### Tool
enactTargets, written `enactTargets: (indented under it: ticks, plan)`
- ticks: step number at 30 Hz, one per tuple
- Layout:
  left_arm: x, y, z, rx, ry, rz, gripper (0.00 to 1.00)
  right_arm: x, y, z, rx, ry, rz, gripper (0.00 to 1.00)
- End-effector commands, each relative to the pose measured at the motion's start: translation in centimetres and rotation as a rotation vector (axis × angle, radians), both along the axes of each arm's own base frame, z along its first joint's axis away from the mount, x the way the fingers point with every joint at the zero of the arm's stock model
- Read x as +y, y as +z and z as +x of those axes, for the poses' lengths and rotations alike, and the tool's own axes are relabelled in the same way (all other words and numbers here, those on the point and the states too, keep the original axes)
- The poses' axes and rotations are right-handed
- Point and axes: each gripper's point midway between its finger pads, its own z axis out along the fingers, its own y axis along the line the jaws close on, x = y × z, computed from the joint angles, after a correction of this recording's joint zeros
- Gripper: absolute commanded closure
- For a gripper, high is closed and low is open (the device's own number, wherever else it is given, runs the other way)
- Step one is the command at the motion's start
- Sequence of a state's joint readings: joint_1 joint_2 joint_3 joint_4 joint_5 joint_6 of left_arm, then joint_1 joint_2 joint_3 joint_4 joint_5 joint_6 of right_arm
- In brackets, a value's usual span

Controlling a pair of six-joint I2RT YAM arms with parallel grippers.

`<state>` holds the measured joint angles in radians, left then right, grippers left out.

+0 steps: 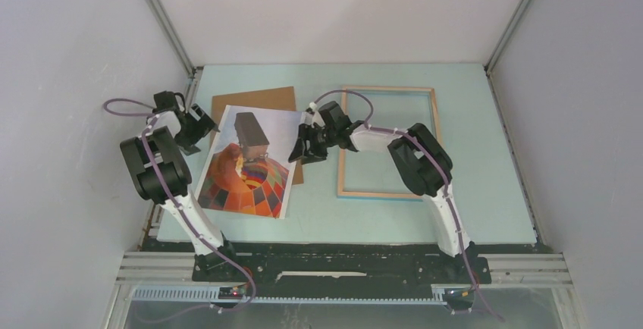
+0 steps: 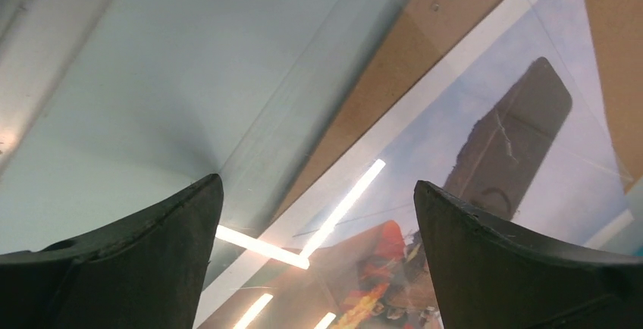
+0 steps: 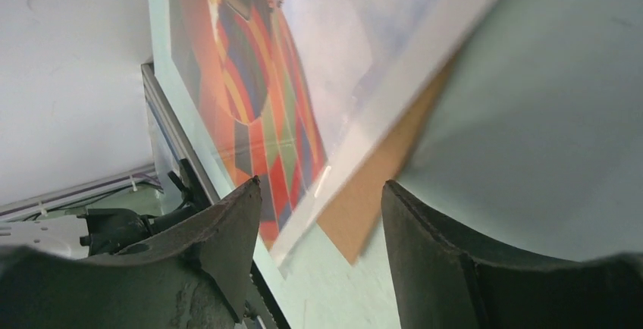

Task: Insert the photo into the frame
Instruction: Adjust the photo frame item at the center of the board.

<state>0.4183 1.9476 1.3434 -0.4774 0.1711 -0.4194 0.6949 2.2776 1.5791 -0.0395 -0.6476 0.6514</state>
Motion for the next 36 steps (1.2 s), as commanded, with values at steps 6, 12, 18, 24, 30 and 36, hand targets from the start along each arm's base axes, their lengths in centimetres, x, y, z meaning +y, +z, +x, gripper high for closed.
enactTargets:
  ticks: [6, 12, 18, 24, 30, 36]
  plan:
    - [-3.2, 0.5, -1.1, -0.002, -0.003, -0.187, 0.02, -5.5, 2.0, 4.5, -0.096, -0.204, -0.036, 0.30]
    - [-5.8, 0.4, -0.7, -0.002, -0.049, -0.214, 0.02, -5.3, -0.4, 5.1, -0.034, -0.263, -0.077, 0.30]
    - [-7.6, 0.1, -0.6, 0.021, -0.080, -0.222, 0.02, -4.3, -1.6, 4.8, 0.034, -0.266, -0.054, 0.32]
    - [-6.2, 2.6, -0.8, 0.003, -0.066, -0.059, 0.01, -3.5, -2.0, 4.8, 0.094, -0.283, 0.011, 0.36]
    - [-5.2, 7.1, -1.8, -0.053, -0.026, 0.165, 0.00, -4.0, -2.1, 4.9, 0.114, -0.296, 0.036, 0.36]
    - [-9.3, 5.3, -3.1, -0.035, -0.037, -0.056, 0.00, -4.1, -1.9, 3.5, 0.130, -0.271, 0.041, 0.37]
